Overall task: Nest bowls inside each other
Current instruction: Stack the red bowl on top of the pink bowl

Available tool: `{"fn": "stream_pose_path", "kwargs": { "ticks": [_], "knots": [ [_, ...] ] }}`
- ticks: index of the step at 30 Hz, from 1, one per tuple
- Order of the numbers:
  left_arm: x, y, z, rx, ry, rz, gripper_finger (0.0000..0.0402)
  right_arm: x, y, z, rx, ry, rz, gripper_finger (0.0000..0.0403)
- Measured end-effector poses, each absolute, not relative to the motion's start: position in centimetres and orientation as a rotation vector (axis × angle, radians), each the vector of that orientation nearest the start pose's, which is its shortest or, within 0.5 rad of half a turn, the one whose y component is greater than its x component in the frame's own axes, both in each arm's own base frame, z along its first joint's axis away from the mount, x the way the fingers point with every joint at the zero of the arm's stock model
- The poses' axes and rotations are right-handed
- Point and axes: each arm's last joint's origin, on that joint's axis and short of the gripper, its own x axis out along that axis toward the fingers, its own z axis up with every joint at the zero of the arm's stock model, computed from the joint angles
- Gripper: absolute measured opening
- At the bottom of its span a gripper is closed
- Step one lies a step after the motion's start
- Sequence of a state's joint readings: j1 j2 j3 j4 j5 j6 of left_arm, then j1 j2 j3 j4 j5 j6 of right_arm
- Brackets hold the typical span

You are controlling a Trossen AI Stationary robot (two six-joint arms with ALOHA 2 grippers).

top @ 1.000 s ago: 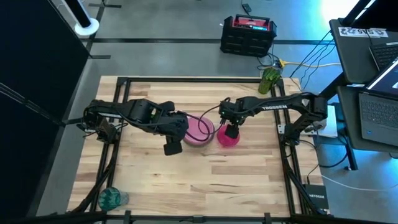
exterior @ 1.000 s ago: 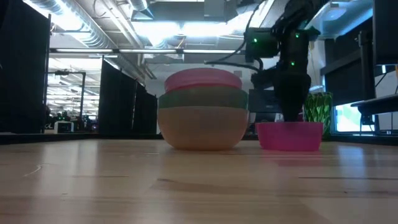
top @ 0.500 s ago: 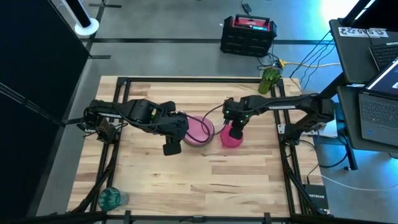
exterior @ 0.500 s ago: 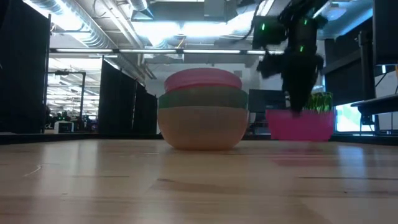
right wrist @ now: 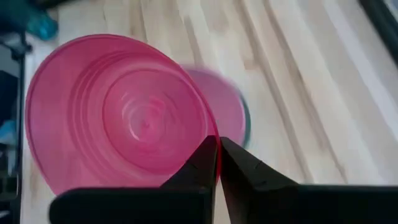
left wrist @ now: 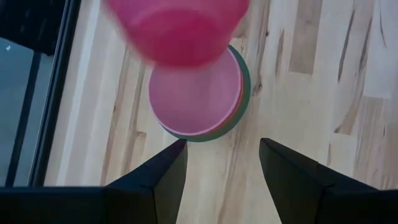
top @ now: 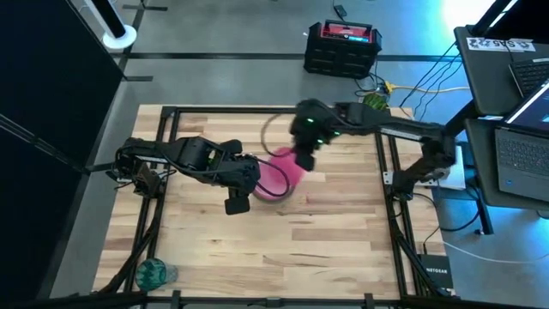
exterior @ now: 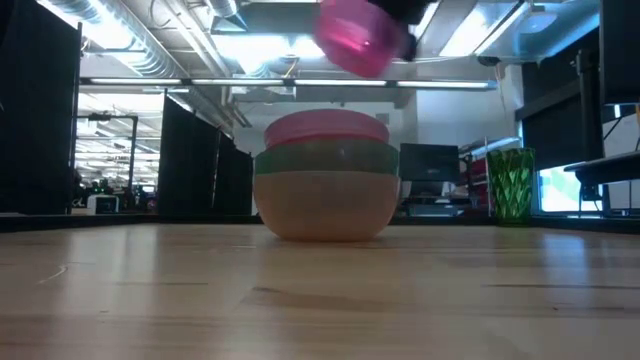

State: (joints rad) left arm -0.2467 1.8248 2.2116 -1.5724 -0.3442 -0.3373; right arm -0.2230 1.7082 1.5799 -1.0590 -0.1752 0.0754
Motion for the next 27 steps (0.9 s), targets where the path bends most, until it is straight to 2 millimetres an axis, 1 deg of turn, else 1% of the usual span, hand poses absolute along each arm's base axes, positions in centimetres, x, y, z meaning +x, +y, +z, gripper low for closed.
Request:
{"fn": "stream_pose_path", "kwargs": {
  "ticks": [6, 8, 11, 15, 20, 27],
  "knots": [
    [31.9, -7.1, 41.9, 0.040, 1.098, 0.275, 0.0187, 38.6, -8.1, 31.3, 0.282, 1.082, -0.032, 0.0000],
    [31.9, -7.1, 41.9, 0.043, 1.097, 0.271, 0.0187, 39.6, -8.4, 29.6, 0.277, 1.142, -0.021, 0.0000],
    [31.9, -7.1, 41.9, 0.043, 1.098, 0.271, 0.0187, 40.3, -8.5, 27.6, 0.265, 1.208, -0.003, 0.0000],
    [31.9, -7.1, 41.9, 0.044, 1.096, 0.272, 0.0187, 41.1, -8.6, 25.8, 0.273, 1.252, 0.032, 0.0000],
    [31.9, -7.1, 41.9, 0.046, 1.097, 0.271, 0.0187, 41.5, -8.7, 24.7, 0.283, 1.274, 0.048, 0.0002],
    [31.6, -8.7, 41.6, 0.010, 1.123, 0.198, 0.0195, 39.8, -8.3, 27.5, 0.274, 1.252, 0.082, 0.0089]
  ]
}}
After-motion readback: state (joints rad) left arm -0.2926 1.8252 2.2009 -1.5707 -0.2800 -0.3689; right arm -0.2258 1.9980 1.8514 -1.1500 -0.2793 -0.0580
